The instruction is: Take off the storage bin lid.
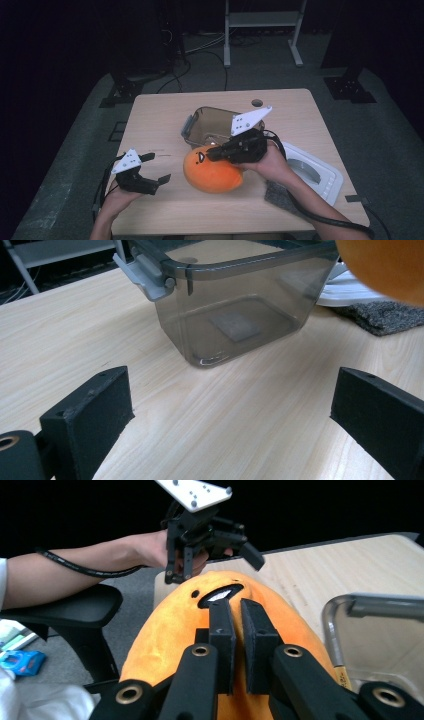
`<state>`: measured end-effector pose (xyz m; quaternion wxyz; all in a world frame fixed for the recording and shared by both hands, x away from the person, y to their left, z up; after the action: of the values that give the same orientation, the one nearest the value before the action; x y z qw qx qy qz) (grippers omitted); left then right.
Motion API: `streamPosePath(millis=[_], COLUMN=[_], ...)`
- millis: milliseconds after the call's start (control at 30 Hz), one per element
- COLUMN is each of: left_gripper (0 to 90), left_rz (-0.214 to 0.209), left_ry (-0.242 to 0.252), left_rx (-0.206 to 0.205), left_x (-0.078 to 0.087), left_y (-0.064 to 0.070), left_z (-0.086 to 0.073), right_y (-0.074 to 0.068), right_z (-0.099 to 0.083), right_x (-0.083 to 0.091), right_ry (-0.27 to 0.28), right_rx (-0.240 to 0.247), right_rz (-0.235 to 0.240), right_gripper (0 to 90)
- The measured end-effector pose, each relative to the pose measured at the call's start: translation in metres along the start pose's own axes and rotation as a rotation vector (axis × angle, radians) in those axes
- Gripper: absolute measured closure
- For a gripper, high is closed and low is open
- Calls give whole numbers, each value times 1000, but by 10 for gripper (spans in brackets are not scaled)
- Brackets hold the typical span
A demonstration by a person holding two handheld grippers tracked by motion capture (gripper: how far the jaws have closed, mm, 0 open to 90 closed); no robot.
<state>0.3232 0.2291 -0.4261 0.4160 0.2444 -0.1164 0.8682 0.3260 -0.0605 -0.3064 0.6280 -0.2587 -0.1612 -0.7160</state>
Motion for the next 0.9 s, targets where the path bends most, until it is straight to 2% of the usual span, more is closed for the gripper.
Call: streamPosePath(millis=[267, 533, 900], left_gripper=[25, 25, 25], left_rz=[-2, -7, -9], left_ry=[7, -6, 0], left_rx=[0, -9, -10], left_x=[-1, -5, -5], left_y=[-2, -2, -3], left_z=[1, 0, 1], right_y=[11, 20, 43], right_z=[20, 25, 37], right_x=[10, 16, 31], right_ry=[-10, -10, -12], right_rx=[6, -7, -17], right_rz=[-30, -53, -108], right_gripper=[839, 839, 839])
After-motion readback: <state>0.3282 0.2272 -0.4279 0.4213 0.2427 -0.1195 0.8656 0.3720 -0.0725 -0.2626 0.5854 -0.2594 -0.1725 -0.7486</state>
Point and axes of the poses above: each handheld gripper's, and its own axes: x roughly backward along the jaws, z roughly out of its top, y roughly to its right, the point moved 4 cm from there along -x, roughly forward along the jaws, and after that the axes turned 6 degrees about -y, right-handed, at the moved point
